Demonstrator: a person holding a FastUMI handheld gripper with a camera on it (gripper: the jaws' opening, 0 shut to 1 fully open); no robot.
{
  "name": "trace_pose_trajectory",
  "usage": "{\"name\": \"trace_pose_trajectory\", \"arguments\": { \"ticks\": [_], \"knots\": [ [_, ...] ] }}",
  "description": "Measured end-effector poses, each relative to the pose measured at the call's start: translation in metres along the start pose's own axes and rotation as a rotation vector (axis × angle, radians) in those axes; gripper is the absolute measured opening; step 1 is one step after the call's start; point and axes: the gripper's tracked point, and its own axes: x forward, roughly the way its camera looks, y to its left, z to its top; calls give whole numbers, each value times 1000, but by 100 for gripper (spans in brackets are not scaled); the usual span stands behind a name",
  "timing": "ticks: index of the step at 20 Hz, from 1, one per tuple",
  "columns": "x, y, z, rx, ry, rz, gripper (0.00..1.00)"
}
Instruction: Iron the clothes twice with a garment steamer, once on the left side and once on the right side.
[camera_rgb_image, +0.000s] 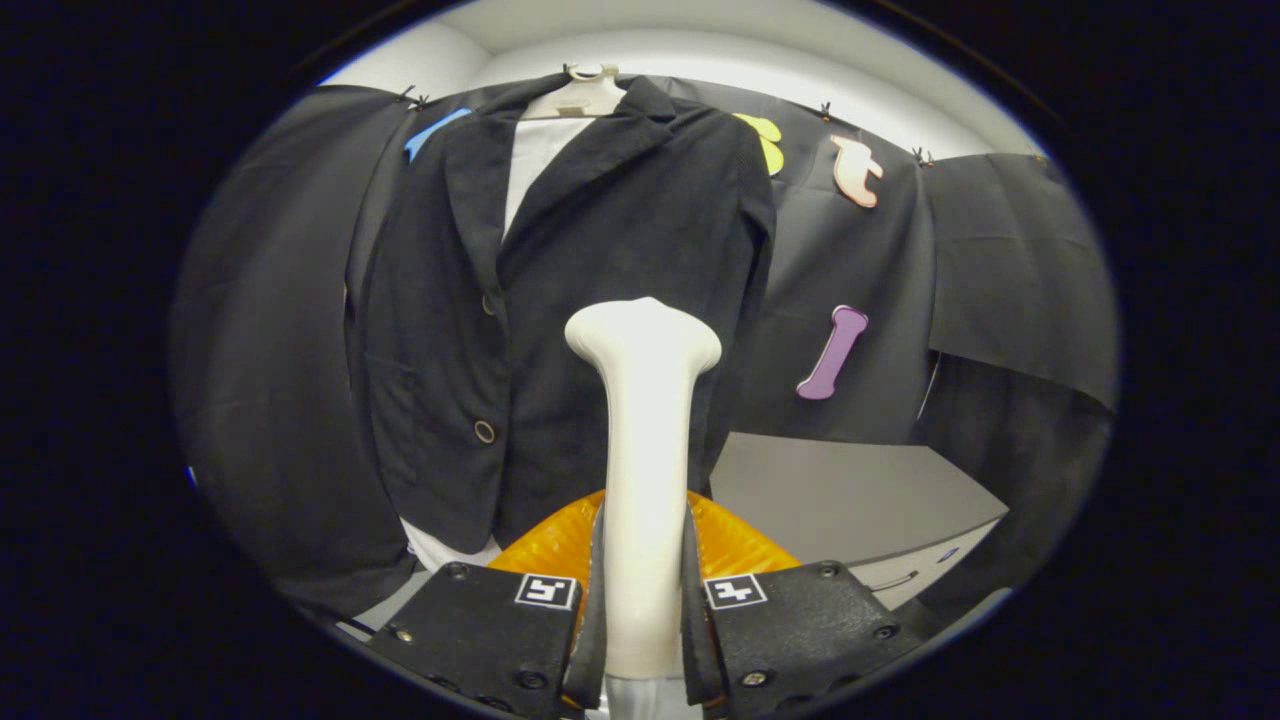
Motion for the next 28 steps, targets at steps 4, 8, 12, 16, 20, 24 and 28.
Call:
{"name": "trace_pose_trajectory", "arguments": {
  "ticks": [4,8,12,16,20,24,28],
  "knots": [
    [3,5,-24,12,34,9,33],
    [5,12,-47,21,74,20,33],
    [8,17,-67,19,104,35,33],
    [10,25,-83,10,117,51,33],
    [12,31,-112,6,159,70,33],
    [14,35,-139,2,193,84,33],
    [11,41,-173,-6,244,103,33]
  ]
}}
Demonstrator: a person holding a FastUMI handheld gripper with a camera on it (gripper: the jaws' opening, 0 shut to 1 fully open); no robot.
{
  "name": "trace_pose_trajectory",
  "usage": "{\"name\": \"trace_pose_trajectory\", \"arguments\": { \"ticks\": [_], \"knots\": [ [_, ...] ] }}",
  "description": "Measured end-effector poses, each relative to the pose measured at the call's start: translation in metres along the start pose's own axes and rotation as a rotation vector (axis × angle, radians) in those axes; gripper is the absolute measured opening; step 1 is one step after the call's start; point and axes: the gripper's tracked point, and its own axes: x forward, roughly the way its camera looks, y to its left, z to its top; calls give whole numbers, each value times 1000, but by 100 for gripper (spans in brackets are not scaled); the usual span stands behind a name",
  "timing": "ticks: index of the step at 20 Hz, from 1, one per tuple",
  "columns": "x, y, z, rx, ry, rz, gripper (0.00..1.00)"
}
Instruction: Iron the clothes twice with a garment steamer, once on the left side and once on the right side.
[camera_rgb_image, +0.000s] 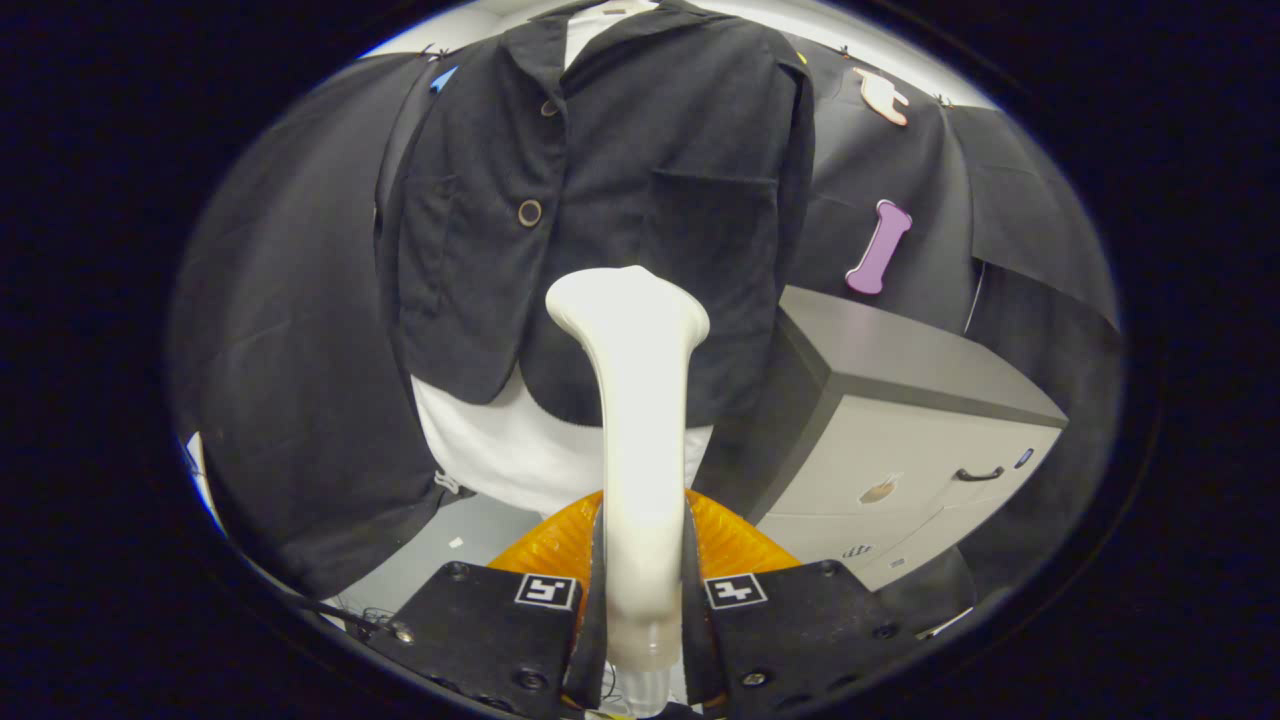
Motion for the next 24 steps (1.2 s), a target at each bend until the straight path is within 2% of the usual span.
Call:
{"name": "trace_pose_trajectory", "arguments": {
  "ticks": [5,9,16,24],
  "knots": [
    [4,3,-26,1,42,22,33],
    [-9,-2,-7,24,6,22,33],
    [-76,-12,102,59,-191,46,33],
    [-144,9,239,113,-409,80,33]
  ]
}}
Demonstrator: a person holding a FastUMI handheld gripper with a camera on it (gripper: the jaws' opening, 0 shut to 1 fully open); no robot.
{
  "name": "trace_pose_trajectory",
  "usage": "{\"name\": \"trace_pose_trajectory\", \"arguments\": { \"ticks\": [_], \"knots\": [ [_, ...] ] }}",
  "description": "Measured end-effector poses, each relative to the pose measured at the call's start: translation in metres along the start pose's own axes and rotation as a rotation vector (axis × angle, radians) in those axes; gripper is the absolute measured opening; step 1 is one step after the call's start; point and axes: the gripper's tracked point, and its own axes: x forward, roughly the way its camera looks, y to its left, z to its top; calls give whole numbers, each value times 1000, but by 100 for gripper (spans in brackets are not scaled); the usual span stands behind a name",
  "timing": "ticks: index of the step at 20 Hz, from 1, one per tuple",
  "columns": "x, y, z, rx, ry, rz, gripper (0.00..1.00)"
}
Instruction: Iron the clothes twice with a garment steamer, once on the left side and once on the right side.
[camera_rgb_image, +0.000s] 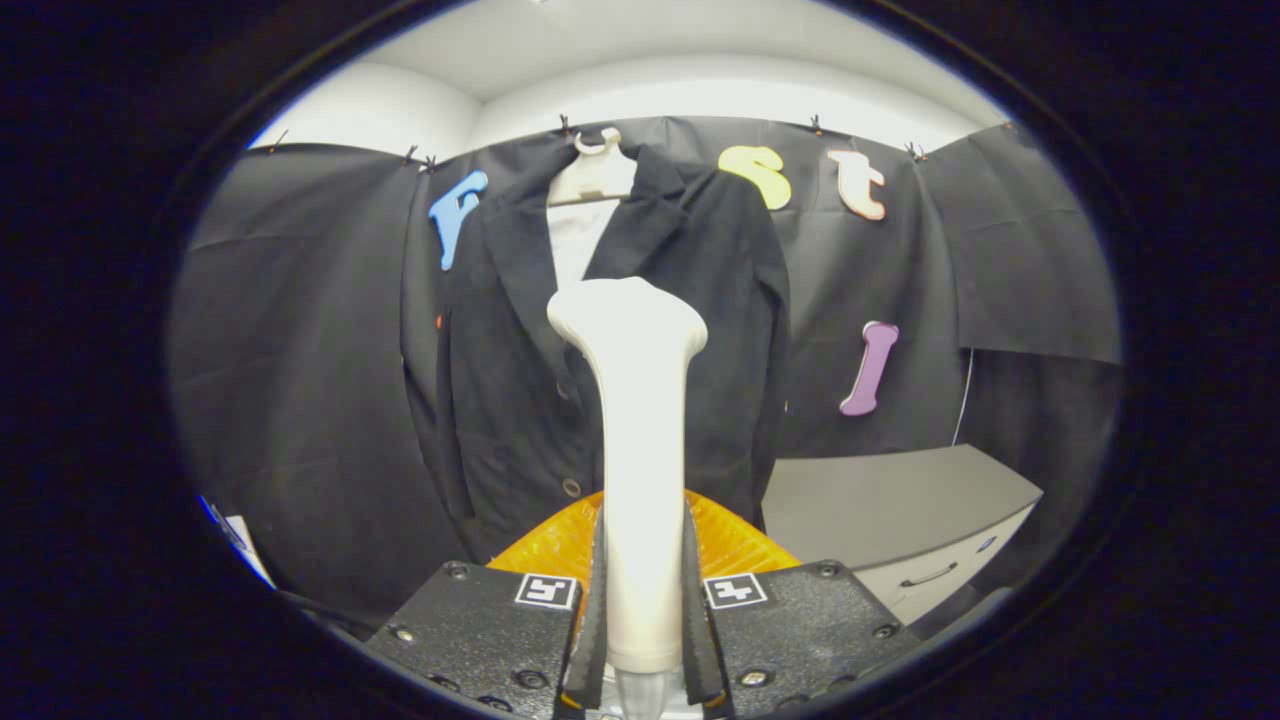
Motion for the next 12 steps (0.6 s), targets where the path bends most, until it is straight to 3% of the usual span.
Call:
{"name": "trace_pose_trajectory", "arguments": {
  "ticks": [12],
  "knots": [
    [14,117,162,7,-205,97,33]
  ]
}}
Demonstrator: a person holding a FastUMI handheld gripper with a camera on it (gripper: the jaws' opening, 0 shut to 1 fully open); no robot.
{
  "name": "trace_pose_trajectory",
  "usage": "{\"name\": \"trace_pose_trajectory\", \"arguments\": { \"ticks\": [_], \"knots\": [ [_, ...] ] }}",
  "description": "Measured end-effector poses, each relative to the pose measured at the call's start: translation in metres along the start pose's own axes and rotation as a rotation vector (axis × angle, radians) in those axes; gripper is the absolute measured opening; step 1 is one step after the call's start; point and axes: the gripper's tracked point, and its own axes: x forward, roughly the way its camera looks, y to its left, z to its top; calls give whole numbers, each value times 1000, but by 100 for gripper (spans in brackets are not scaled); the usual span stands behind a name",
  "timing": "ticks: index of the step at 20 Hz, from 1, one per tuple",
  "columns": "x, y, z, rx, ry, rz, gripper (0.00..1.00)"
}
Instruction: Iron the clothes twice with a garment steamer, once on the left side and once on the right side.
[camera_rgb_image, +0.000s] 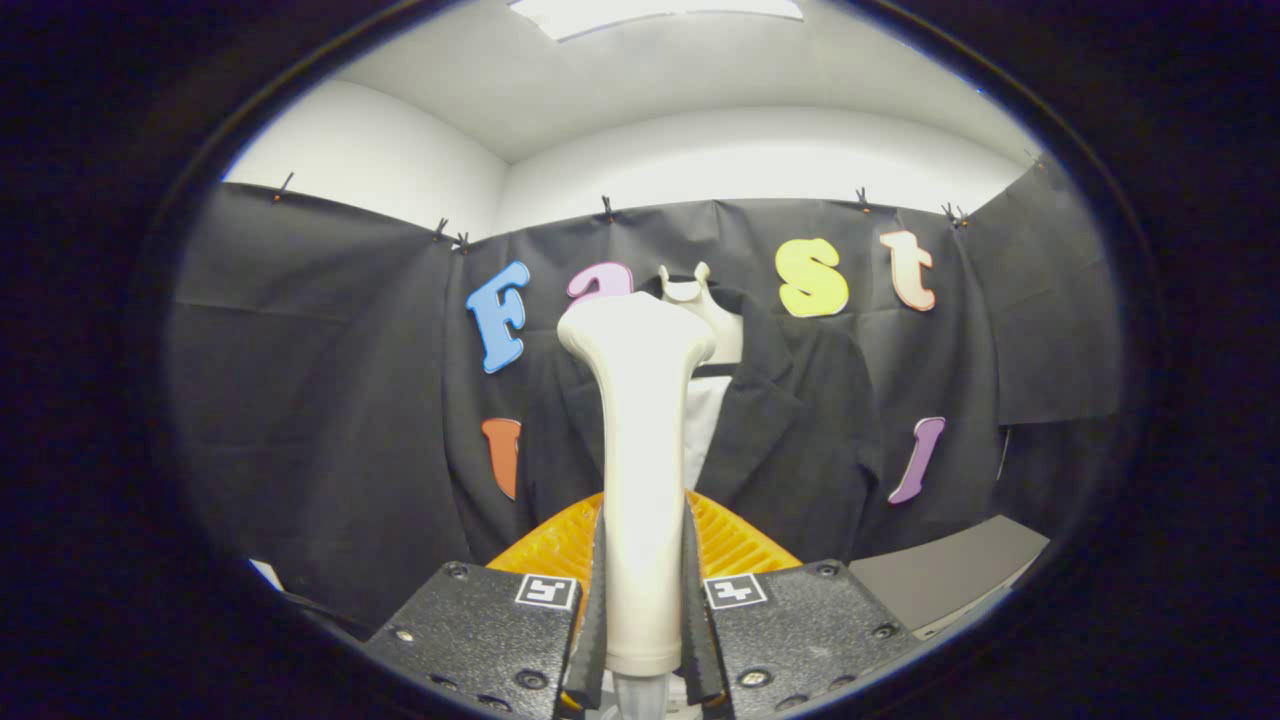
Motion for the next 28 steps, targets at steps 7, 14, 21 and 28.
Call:
{"name": "trace_pose_trajectory", "arguments": {
  "ticks": [7,14,21,28],
  "knots": [
    [57,46,43,-34,-5,-8,33],
    [106,63,16,-103,60,-37,33],
    [112,55,-17,-128,107,-51,33],
    [90,50,-58,-115,148,-61,33]
  ]
}}
